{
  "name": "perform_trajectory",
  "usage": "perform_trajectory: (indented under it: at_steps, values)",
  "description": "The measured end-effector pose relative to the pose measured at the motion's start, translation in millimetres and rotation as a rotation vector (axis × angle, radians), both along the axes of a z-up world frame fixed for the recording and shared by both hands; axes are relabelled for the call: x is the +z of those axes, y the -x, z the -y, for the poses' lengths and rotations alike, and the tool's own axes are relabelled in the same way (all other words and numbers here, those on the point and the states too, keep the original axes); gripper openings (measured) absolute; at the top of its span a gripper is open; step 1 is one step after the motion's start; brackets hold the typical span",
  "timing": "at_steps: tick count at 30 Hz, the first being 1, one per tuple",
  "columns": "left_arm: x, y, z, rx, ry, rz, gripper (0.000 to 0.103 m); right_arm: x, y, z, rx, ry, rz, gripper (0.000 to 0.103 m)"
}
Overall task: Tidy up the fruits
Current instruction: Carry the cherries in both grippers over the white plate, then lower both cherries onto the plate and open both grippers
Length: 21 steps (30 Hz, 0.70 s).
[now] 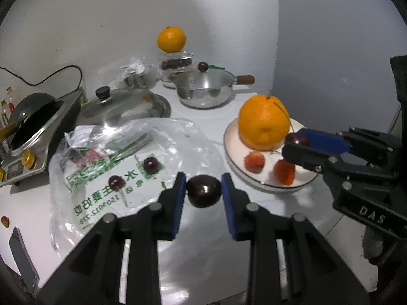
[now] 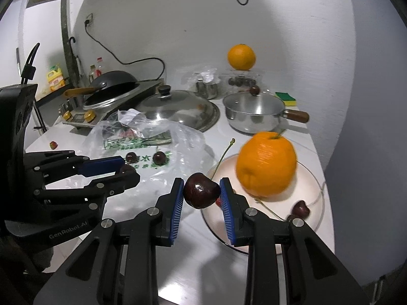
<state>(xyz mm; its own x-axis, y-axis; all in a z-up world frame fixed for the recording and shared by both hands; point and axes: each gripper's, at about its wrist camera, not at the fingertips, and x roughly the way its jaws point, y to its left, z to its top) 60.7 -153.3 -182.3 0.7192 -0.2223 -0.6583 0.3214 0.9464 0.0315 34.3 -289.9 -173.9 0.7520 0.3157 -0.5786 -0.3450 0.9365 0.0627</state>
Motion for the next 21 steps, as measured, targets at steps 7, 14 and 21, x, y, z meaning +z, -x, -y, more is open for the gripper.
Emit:
perform_trajectory:
  at_steps: [7, 14, 21]
  values:
    - [-1, 1, 24, -0.035, -0.01, -0.002, 0.029, -3, 6, 27, -0.037, -0.006, -0.005, 0.031]
    - [-6, 1, 50, -0.066, -0.019, -0.016, 0.029, -9, 10, 52, -0.066, -0.017, -0.018, 0.031]
    - [-11, -2, 68, -0.084, -0.029, -0.028, 0.029, -16, 10, 71, -0.086, -0.026, -0.032, 0.031]
